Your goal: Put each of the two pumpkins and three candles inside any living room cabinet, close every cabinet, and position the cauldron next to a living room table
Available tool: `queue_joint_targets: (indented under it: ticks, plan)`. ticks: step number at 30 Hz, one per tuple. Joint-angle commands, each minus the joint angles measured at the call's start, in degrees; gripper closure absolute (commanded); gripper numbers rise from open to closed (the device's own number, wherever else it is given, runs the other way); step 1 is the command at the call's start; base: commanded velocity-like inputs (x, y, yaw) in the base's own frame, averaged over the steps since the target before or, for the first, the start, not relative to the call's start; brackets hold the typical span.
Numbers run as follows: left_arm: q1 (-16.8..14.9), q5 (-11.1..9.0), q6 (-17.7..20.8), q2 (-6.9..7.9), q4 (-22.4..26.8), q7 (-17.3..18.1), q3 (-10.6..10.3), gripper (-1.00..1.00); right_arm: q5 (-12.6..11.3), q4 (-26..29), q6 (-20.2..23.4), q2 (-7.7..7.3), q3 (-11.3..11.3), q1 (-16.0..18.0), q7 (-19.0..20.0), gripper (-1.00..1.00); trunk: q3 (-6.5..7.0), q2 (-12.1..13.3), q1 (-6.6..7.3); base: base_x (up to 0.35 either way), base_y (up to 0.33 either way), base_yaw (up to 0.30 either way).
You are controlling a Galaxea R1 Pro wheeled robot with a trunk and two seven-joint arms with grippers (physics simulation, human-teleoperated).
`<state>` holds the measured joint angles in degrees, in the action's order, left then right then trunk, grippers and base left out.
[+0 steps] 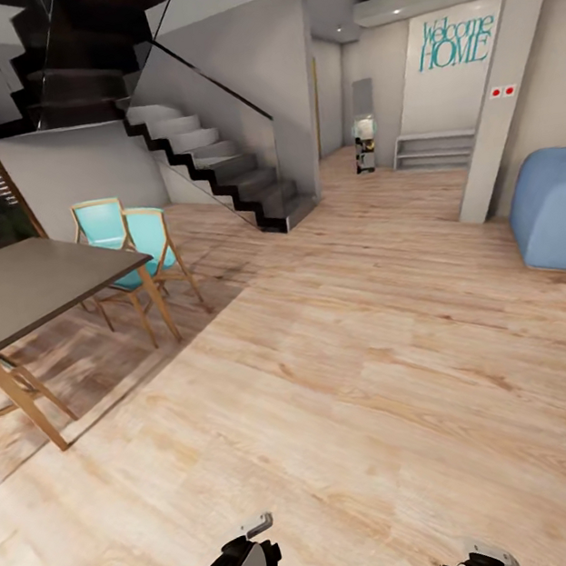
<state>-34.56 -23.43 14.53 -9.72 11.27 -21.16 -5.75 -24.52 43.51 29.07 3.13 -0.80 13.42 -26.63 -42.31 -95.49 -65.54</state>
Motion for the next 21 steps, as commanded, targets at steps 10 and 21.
queue_joint_targets:
  ticks: [10,21]
  plan:
    - [0.02,-0.48,0.33,-0.03,0.15,-0.38,-0.49,-1.00,-0.44,0.02,0.11,0.04,-0.08,0.03,-0.35,-1.00,-0.05,-0.03,0.00,0.000,0.000,-0.285]
    - [0.02,-0.48,0.33,-0.03,0.15,-0.38,-0.49,-1.00,-0.44,0.00,0.11,0.04,-0.08,0.03,-0.38,-1.00,-0.05,-0.03,0.00,0.000,0.000,-0.285]
